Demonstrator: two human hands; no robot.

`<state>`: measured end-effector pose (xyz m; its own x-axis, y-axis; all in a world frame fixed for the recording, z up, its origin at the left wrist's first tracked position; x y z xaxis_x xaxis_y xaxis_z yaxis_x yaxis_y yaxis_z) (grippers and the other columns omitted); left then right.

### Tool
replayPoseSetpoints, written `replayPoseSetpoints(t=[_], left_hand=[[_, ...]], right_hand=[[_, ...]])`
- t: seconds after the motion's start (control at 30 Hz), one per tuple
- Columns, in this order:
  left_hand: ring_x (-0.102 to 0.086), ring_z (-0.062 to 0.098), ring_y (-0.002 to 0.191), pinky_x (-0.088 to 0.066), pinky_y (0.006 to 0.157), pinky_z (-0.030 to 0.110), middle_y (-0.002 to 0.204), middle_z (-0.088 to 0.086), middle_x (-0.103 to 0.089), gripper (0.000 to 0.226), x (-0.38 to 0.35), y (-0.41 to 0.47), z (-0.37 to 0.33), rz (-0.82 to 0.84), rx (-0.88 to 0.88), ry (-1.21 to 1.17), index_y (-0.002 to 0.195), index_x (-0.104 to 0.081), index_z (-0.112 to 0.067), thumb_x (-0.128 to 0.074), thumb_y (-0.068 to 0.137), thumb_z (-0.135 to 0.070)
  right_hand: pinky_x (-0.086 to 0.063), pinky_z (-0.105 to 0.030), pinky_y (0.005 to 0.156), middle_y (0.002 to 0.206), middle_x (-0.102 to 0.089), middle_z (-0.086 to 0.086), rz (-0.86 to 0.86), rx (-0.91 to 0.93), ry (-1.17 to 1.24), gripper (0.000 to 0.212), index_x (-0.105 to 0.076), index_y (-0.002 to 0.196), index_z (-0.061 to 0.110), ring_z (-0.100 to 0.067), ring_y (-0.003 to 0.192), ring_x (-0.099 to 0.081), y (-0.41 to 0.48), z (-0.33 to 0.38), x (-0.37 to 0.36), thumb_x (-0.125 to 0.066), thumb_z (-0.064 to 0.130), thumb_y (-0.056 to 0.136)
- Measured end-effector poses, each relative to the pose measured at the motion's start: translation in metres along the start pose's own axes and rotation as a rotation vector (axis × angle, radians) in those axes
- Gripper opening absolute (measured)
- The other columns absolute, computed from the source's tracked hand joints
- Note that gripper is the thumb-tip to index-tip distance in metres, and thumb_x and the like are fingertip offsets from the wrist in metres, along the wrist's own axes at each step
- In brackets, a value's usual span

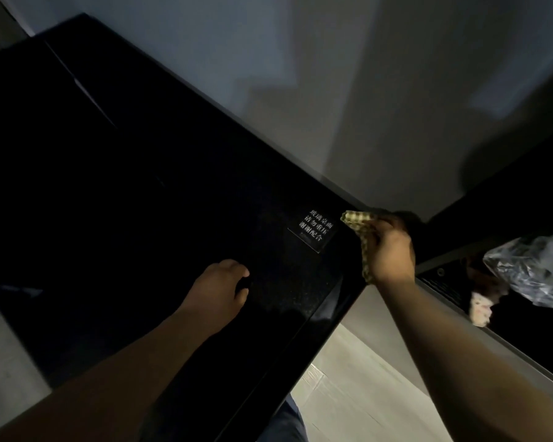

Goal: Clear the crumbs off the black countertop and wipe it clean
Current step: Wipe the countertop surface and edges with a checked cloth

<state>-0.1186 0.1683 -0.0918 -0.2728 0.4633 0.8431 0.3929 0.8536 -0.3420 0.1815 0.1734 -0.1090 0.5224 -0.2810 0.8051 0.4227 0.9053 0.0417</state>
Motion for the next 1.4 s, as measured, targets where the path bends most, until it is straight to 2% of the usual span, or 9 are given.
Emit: replayPoseSetpoints(t=[0.27,0.5,0.6,0.7,0.87,1.07,1.17,1.27,1.4], left_hand=[[-0.012,0.019,0.144,-0.014,0.118,0.032,0.157,0.000,-0.013,0.068,-0.018,0.015,0.012,0.014,-0.005,0.187,0.149,-0.019,-0.023,-0.047,0.093,-0.048],[0.005,0.021,0.146,-0.014,0.118,0.041,0.159,-0.001,0.008,0.077,-0.032,0.014,0.024,0.100,0.023,0.294,0.150,-0.003,-0.027,-0.041,0.091,-0.058],[0.008,0.020,0.146,-0.011,0.117,0.041,0.158,-0.002,0.012,0.082,-0.032,0.014,0.025,0.114,0.022,0.318,0.150,-0.002,-0.027,-0.044,0.089,-0.060],[0.012,0.020,0.145,-0.010,0.118,0.042,0.158,-0.002,0.017,0.089,-0.029,0.014,0.024,0.165,0.013,0.337,0.150,0.002,-0.027,-0.049,0.086,-0.061],[0.012,0.021,0.145,-0.010,0.118,0.043,0.157,-0.001,0.018,0.091,-0.026,0.013,0.022,0.189,0.016,0.350,0.150,0.004,-0.028,-0.051,0.085,-0.060],[0.014,0.021,0.145,-0.008,0.117,0.044,0.157,-0.002,0.019,0.091,-0.030,0.015,0.022,0.187,0.030,0.310,0.150,0.002,-0.028,-0.055,0.085,-0.056],[0.014,0.022,0.145,-0.009,0.118,0.044,0.157,-0.002,0.019,0.091,-0.030,0.016,0.023,0.186,0.033,0.317,0.150,0.003,-0.028,-0.054,0.085,-0.056],[0.013,0.022,0.145,-0.009,0.118,0.044,0.157,-0.001,0.019,0.090,-0.032,0.016,0.023,0.183,0.027,0.327,0.150,0.002,-0.028,-0.054,0.085,-0.057],[0.014,0.022,0.145,-0.008,0.117,0.044,0.157,-0.001,0.020,0.091,-0.032,0.017,0.024,0.192,0.028,0.328,0.150,0.003,-0.028,-0.054,0.085,-0.056]], right_hand=[[-0.029,-0.031,0.112,0.134,-0.053,-0.018,-0.032,-0.101,-0.006,0.035,-0.058,0.128,0.004,-0.030,0.127,-0.046,0.024,-0.011,-0.013,-0.050,0.011,0.095],[-0.037,-0.023,0.096,0.120,-0.058,-0.017,-0.025,-0.177,0.120,0.022,-0.065,0.110,0.000,-0.031,0.112,-0.054,0.008,-0.023,-0.032,-0.053,0.006,0.092],[-0.038,-0.026,0.075,0.100,-0.060,-0.019,-0.069,-0.090,0.041,0.016,-0.069,0.098,0.000,-0.035,0.091,-0.058,-0.013,-0.015,-0.037,-0.058,0.000,0.085],[-0.043,-0.029,0.070,0.085,-0.058,-0.015,-0.089,0.016,0.037,0.011,-0.072,0.087,0.002,-0.034,0.078,-0.058,-0.044,-0.004,-0.042,-0.066,-0.003,0.079],[-0.046,-0.028,0.075,0.090,-0.058,-0.003,0.087,0.051,0.126,0.018,-0.074,0.093,0.007,-0.023,0.083,-0.058,-0.080,0.008,-0.045,-0.067,-0.003,0.080],[-0.038,-0.018,0.081,0.101,-0.065,-0.017,-0.208,-0.002,0.099,0.017,-0.072,0.097,0.000,-0.030,0.092,-0.061,-0.009,0.008,-0.004,-0.062,-0.003,0.083],[-0.041,-0.016,0.091,0.115,-0.066,-0.003,-0.079,-0.129,0.171,0.023,-0.069,0.112,0.013,-0.016,0.105,-0.060,0.020,0.005,-0.011,-0.059,0.019,0.093],[-0.050,-0.032,0.087,0.101,-0.068,-0.006,0.096,-0.278,0.219,0.025,-0.067,0.111,0.015,-0.025,0.098,-0.064,0.022,-0.008,-0.032,-0.058,0.031,0.093],[-0.045,-0.029,0.093,0.121,-0.062,-0.011,0.010,-0.099,0.057,0.022,-0.072,0.107,0.008,-0.031,0.108,-0.057,-0.006,-0.011,-0.045,-0.066,0.010,0.086]])
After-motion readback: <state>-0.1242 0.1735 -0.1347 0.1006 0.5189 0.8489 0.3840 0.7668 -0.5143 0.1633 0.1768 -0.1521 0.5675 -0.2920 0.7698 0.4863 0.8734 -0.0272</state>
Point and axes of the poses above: each hand's wrist, its own y-axis towards the middle knuckle, its own x-axis out of the back of the hand, z = x × y, the point moved 2 cm from there along y, towards the middle knuckle
